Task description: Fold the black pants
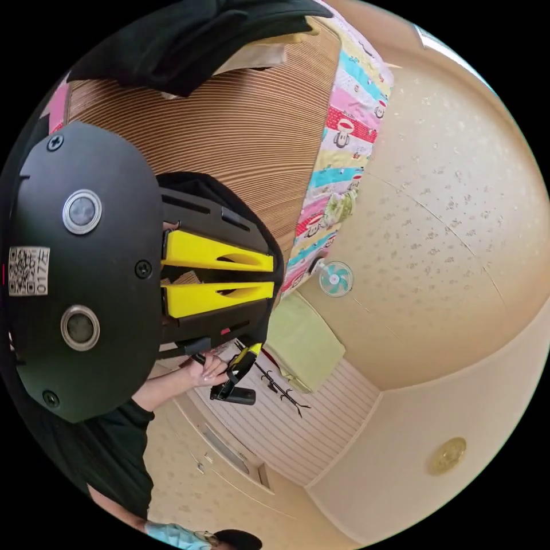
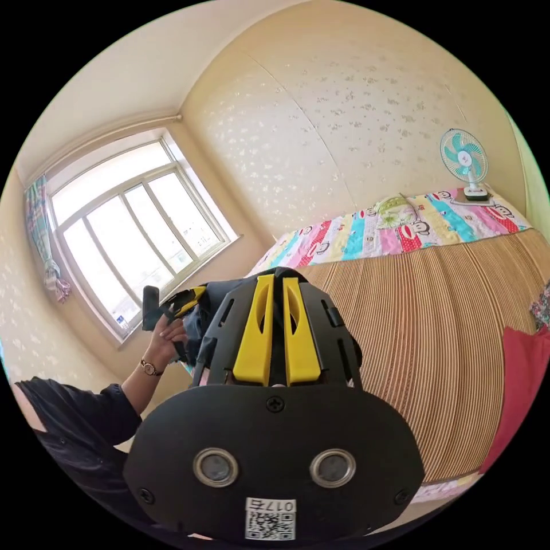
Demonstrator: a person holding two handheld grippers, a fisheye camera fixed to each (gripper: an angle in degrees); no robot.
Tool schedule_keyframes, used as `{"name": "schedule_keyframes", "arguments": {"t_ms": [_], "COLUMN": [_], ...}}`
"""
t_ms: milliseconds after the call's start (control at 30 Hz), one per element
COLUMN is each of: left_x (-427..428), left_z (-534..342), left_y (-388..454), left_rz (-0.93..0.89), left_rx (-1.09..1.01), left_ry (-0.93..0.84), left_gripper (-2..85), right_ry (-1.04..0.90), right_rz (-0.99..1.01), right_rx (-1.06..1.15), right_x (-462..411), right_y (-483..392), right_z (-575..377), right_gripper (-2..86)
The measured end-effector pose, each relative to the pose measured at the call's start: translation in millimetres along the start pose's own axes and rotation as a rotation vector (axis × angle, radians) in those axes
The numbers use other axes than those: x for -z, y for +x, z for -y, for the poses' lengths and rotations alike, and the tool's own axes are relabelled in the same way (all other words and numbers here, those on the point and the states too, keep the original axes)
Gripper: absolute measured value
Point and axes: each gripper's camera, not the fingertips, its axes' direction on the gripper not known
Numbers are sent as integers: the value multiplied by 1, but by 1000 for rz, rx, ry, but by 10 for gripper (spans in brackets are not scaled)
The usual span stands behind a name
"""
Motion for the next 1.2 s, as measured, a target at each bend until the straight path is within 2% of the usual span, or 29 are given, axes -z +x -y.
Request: {"name": "schedule_keyframes", "arguments": {"t_ms": [100,200,267,333,433,500,600,667,767,867,933,1067,1200], "left_x": [19,34,36,38,45,48,34,18,-17,-49,-68,-63,-44], "left_z": [-81,-145,-170,-188,-190,-178,-145,-125,-98,-80,-76,-79,-83], "left_y": [-39,-49,-55,-75,-109,-122,-135,-142,-149,-152,-153,-149,-111], "left_rz": [-140,-140,-100,-52,-112,-169,-173,-158,-215,-200,-213,-254,-264], "left_rx": [67,134,196,345,511,562,568,571,577,589,610,623,522], "left_ry": [-22,-75,-118,-161,-157,-157,-260,-328,-427,-532,-577,-520,-482], "left_gripper": [34,40,46,57,117,173,228,241,244,227,185,126,85], "right_ry": [-78,-200,-288,-380,-518,-503,-474,-475,-497,-520,-457,-328,-258], "right_rz": [174,171,133,174,261,326,312,291,386,511,642,661,745], "right_rx": [24,62,15,-117,-299,-382,-583,-653,-698,-749,-788,-834,-758], "right_x": [2,5,-1,-15,-35,-35,-32,-35,-60,-102,-130,-140,-117], "right_y": [15,1,4,32,79,103,145,164,181,188,187,183,177], "right_z": [-101,-191,-228,-261,-272,-269,-266,-268,-274,-287,-298,-318,-334], "right_gripper": [25,28,30,36,52,70,125,158,204,223,222,209,169]}}
